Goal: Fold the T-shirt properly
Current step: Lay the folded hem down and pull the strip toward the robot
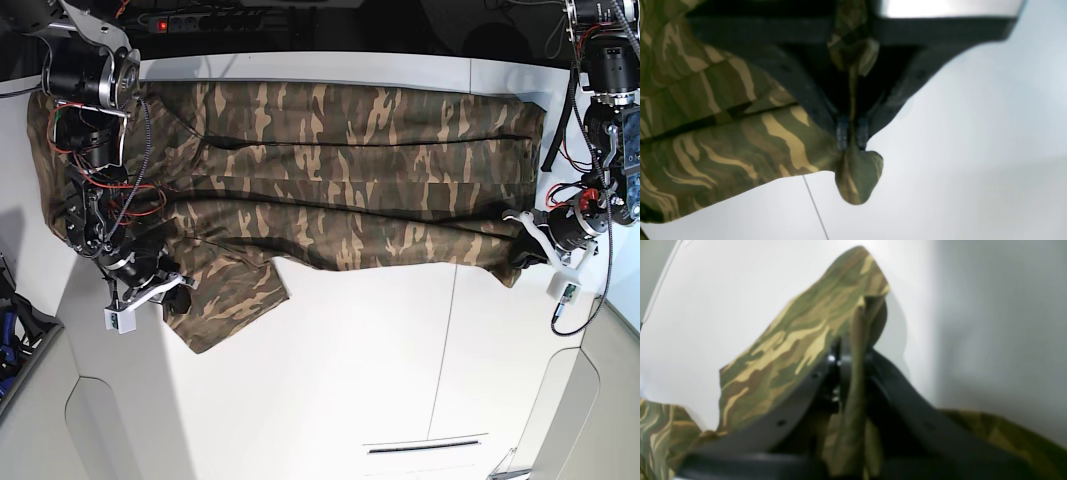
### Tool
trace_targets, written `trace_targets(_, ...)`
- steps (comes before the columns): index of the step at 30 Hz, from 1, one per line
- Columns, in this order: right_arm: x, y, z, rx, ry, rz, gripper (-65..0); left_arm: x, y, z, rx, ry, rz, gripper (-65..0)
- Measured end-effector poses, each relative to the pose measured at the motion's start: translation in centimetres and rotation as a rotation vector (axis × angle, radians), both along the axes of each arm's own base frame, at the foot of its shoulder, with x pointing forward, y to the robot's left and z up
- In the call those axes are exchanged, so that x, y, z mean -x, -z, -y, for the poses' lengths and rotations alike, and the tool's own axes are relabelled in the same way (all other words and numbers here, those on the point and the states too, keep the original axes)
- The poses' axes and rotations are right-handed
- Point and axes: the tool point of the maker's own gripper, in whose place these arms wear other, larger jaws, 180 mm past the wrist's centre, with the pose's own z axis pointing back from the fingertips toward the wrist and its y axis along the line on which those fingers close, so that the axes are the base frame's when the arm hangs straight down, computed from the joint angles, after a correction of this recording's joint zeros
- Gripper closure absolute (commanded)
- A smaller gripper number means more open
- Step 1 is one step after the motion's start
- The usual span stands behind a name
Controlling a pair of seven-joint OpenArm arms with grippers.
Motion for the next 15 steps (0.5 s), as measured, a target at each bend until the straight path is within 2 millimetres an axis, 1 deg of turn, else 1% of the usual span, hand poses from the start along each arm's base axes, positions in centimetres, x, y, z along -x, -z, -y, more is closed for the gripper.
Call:
trace_targets(4, 0.4, -0.2, -0.2, 0.037, -0.050, -0.045, 0.0, 0.0, 0.0, 0.0, 0.000, 0.000, 0.000, 0.0)
trace_targets(7, 0.8, -0.9, -0.3, 0.084, -0.100, -0.079, 0.0, 0.0, 0.0, 0.0, 0.000, 0.000, 0.000, 0.0)
trace_targets(10, 0.8, -3.0, -0.1, 0.095, -0.122, -0.049, 0.0, 0.0, -0.2, 0.1, -0.005, 0.021, 0.006, 0.0)
trace_targets(12, 1.0, -4.8, 0.4, 0.096, -0.127, -0.008, 0.0, -0.1, -0.5, -0.1, -0.006, 0.026, 0.022, 0.0)
trace_targets(14, 1.9, -6.1, 1.4, 0.109, -0.131, 0.019, 0.0, -0.2, -0.8, -0.3, -0.009, 0.026, 0.027, 0.0)
trace_targets(15, 2.7, -6.2, 2.0, 0.125, -0.139, 0.013, 0.0, -0.2, -0.8, -0.5, -0.015, 0.026, 0.026, 0.0)
